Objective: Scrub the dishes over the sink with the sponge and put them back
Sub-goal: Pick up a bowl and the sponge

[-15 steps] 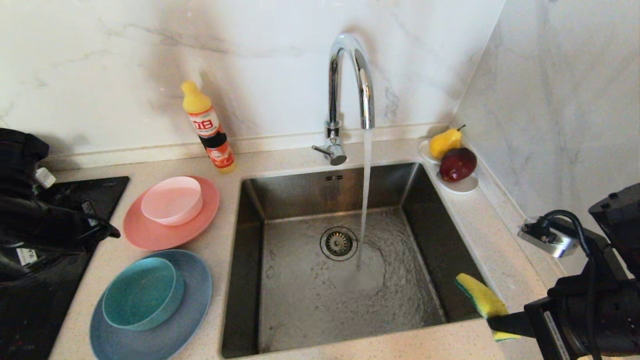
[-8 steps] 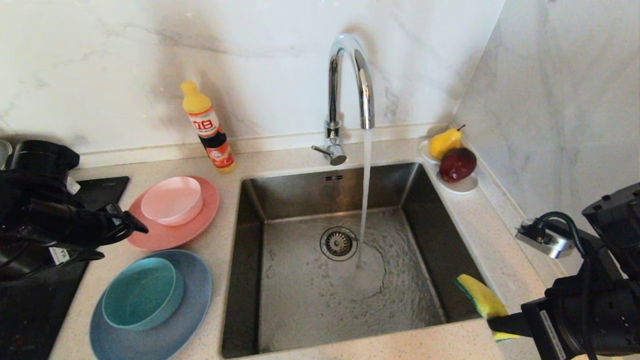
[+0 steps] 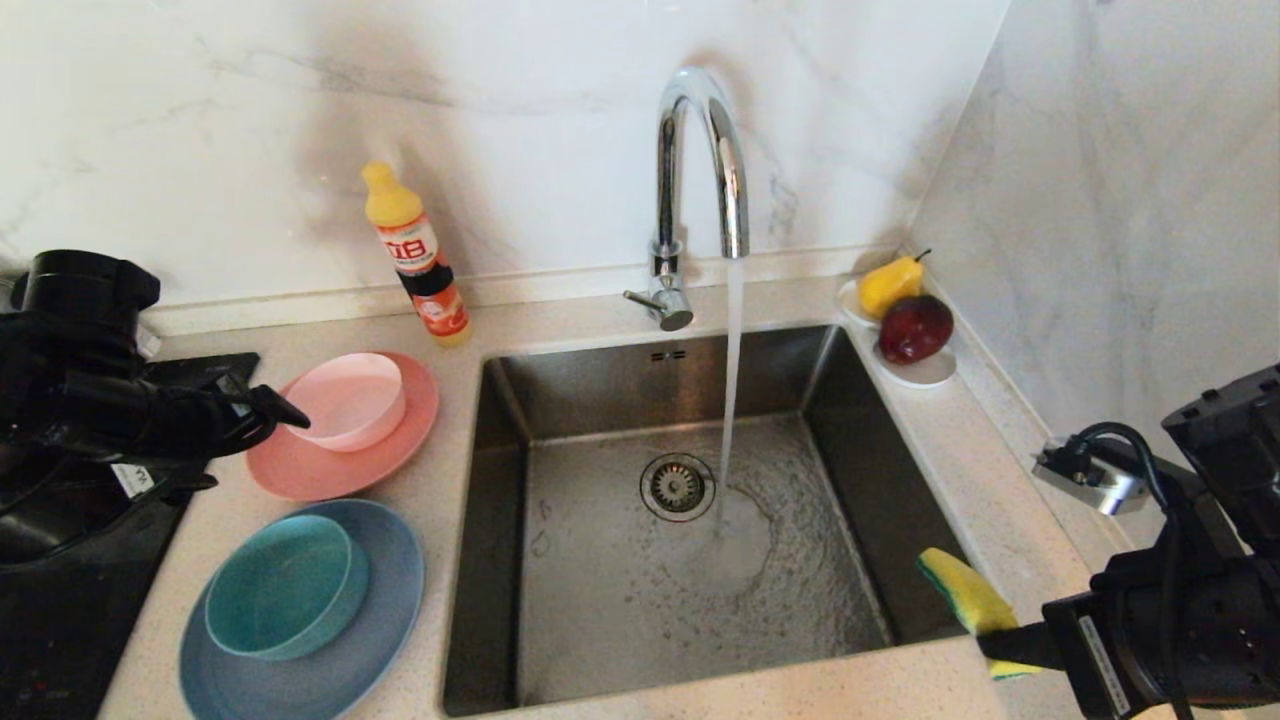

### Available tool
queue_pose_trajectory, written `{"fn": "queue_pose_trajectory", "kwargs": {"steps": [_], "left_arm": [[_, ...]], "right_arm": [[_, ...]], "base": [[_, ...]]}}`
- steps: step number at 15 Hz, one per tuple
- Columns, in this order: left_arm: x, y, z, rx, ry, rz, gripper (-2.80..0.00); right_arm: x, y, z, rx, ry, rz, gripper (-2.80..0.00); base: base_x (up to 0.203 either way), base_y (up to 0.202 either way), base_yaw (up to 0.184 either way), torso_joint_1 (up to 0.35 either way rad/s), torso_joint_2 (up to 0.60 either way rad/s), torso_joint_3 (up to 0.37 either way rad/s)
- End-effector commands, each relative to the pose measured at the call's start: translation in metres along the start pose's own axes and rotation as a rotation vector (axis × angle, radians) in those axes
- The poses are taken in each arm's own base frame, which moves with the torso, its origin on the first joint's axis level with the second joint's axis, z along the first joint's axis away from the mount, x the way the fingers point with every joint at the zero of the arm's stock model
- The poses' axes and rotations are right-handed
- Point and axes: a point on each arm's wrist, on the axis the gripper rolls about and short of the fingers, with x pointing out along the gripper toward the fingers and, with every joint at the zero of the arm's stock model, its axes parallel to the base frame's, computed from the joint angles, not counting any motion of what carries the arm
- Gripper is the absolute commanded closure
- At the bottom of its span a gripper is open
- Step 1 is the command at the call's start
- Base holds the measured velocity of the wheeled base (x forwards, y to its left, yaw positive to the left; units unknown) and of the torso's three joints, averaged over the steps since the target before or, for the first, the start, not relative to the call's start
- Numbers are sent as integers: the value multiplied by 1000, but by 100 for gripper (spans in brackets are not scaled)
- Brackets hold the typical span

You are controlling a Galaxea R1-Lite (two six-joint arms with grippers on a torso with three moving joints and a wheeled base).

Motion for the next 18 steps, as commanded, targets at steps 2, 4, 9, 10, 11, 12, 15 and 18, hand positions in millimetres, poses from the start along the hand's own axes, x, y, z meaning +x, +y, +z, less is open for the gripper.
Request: {"fn": "queue_pose_trajectory", "kwargs": {"steps": [2, 4, 9, 10, 11, 12, 15, 18], "left_arm": [[4, -3, 5, -20, -10, -8, -280], [16, -7, 6, -28, 5, -8, -280], [34, -12, 8, -37, 15, -62, -280], [38, -12, 8, -37, 18, -60, -280], [41, -12, 8, -35, 16, -61, -280], [44, -11, 7, -32, 18, -56, -280], [49, -9, 6, -26, 17, -28, -280], [51, -7, 6, 3, 7, 10, -280]], "right_arm": [[3, 0, 2, 3, 7, -5, 0], [5, -1, 4, 7, -9, -2, 0], [8, 0, 9, -1, -32, 4, 0], [8, -1, 9, 0, -33, 3, 0], [8, -1, 9, 3, -33, 1, 0], [8, -2, 9, 6, -32, 1, 0], [9, -2, 11, 7, -31, 6, 0], [9, -2, 12, 7, -34, 7, 0]], "base": [[0, 0, 0, 0, 0, 0], [0, 0, 0, 0, 0, 0], [0, 0, 0, 0, 0, 0], [0, 0, 0, 0, 0, 0], [0, 0, 0, 0, 0, 0], [0, 0, 0, 0, 0, 0], [0, 0, 0, 0, 0, 0], [0, 0, 0, 0, 0, 0]]}}
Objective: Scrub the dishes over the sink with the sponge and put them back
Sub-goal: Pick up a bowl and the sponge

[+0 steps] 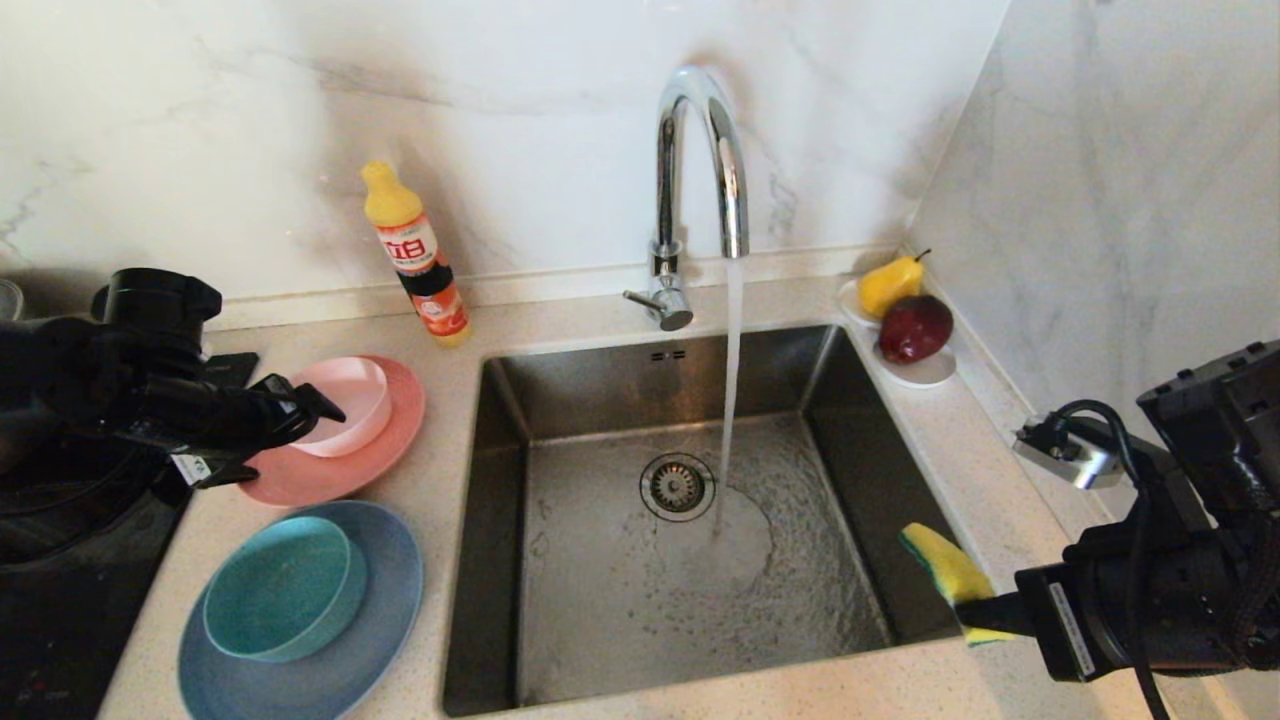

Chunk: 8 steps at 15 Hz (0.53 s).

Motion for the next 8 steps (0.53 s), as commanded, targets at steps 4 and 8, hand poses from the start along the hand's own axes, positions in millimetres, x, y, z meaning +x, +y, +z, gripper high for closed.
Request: {"fn": "queue_pose_trajectory", "kwargs": {"steps": [4, 8], "left_arm": [[1, 9, 4, 45, -30, 79, -280], [1, 18, 8, 41, -34, 108, -280]], "right_arm": [[1, -1, -1, 4, 9, -1, 0], [2, 0, 0, 4, 11, -1, 0]], "base": [[0, 0, 0, 0, 0, 0], [0, 0, 0, 0, 0, 0]]}}
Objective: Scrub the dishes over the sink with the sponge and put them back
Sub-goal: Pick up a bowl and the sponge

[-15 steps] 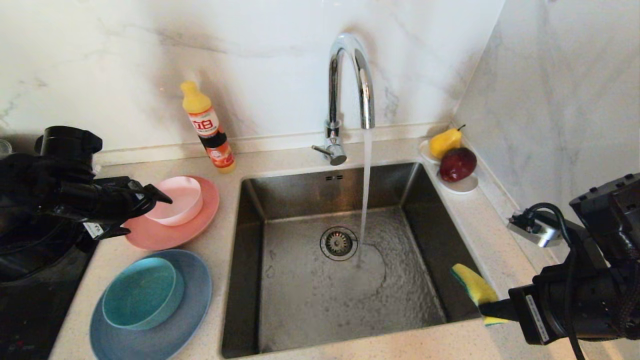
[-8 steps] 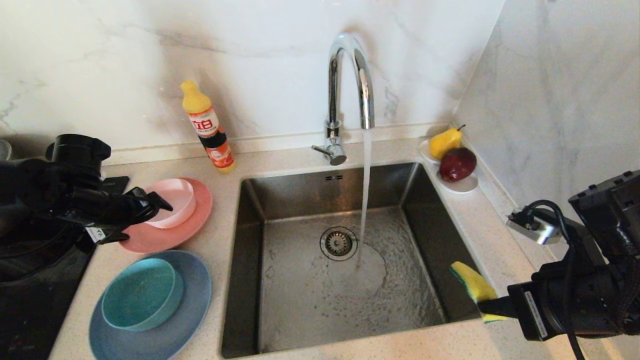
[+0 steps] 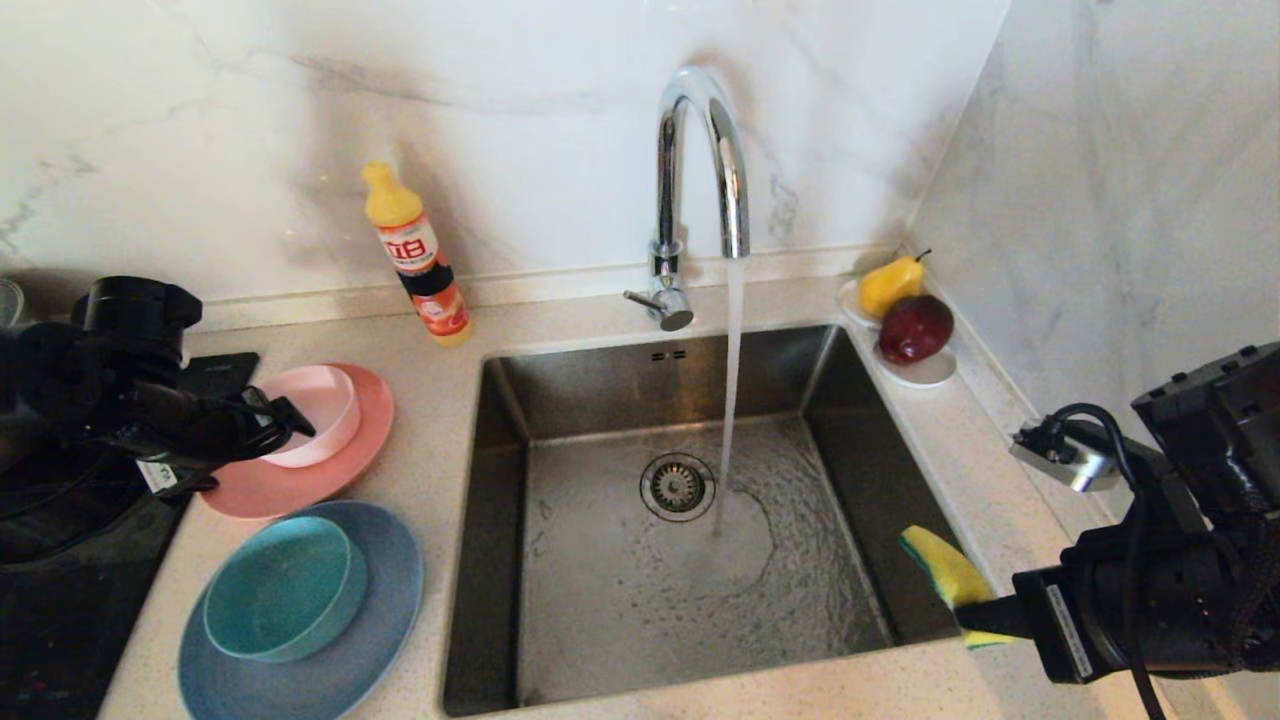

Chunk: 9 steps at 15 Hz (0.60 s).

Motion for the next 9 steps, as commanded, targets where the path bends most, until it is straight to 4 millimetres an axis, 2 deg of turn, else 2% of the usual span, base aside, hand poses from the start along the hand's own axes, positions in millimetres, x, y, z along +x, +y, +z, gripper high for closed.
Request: {"fn": "queue_pose_trajectory", "kwargs": {"steps": [1, 5, 6, 9], "left_arm": [[-2, 1, 1, -9, -2, 1, -280], [-1, 2, 1, -17, -1, 2, -280], [-1, 4, 3, -23, -4, 7, 0], [-1, 14, 8, -35, -15, 27, 0]], "right_arm": [[1, 0, 1, 2, 4, 0, 0], [2, 0, 1, 2, 5, -2, 0], [1, 0, 1, 0, 2, 1, 0], [2, 1, 1, -1, 5, -1, 0]], "base": [[0, 0, 0, 0, 0, 0], [0, 0, 0, 0, 0, 0], [0, 0, 0, 0, 0, 0], [0, 0, 0, 0, 0, 0]]}}
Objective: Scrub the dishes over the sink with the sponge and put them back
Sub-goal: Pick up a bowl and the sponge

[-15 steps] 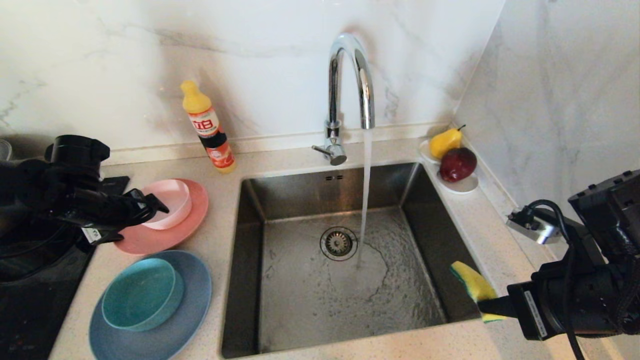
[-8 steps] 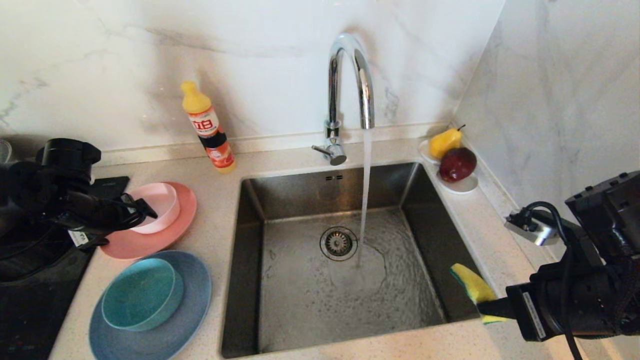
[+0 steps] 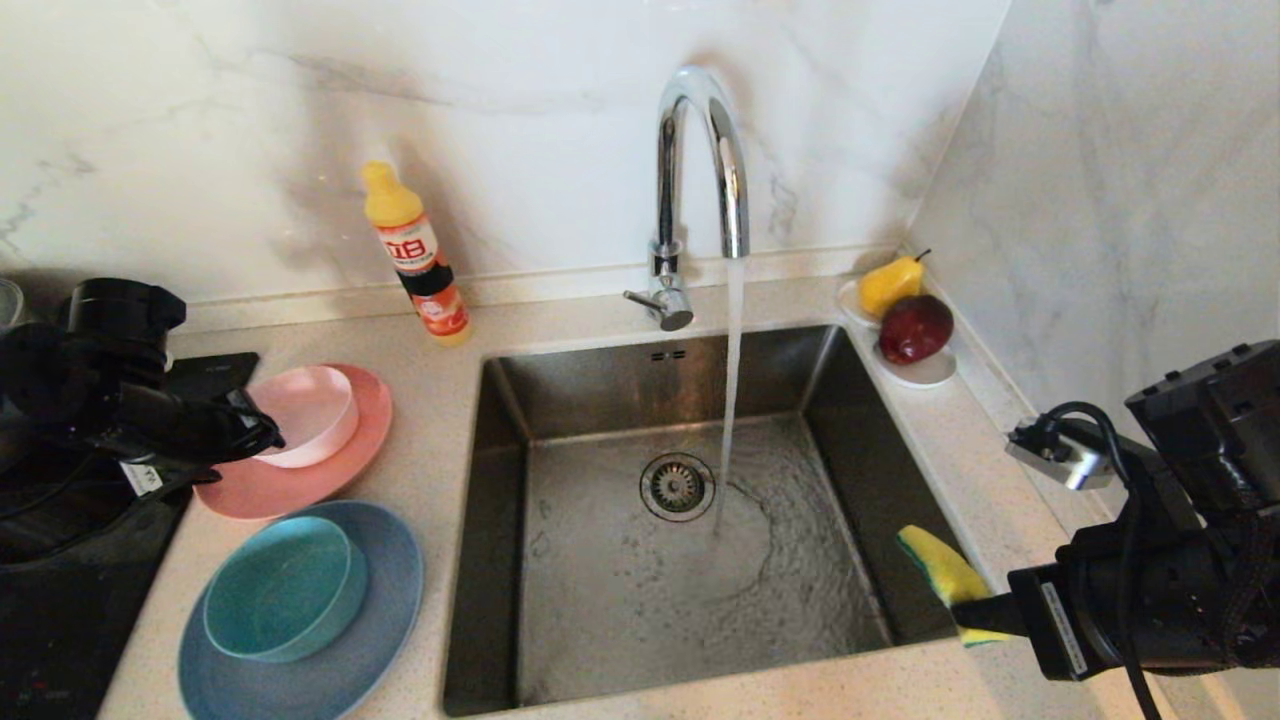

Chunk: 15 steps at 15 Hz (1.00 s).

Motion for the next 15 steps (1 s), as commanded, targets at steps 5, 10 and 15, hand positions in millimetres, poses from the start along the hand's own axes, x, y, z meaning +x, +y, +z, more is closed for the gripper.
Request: {"fn": "queue_pose_trajectory", "kwargs": {"steps": [5, 10, 15], "left_arm": [[-1, 12, 5, -22, -9, 24, 0], [-14, 17, 13, -36, -28, 24, 0], [-88, 9, 29, -47, -154, -59, 0]], "right_arm": [[2, 1, 4, 1, 2, 2, 0], [3, 1, 4, 1, 4, 2, 0], [2, 1, 4, 1, 1, 3, 0]], "base": [[0, 0, 0, 0, 0, 0], [0, 0, 0, 0, 0, 0], [0, 0, 0, 0, 0, 0]]}}
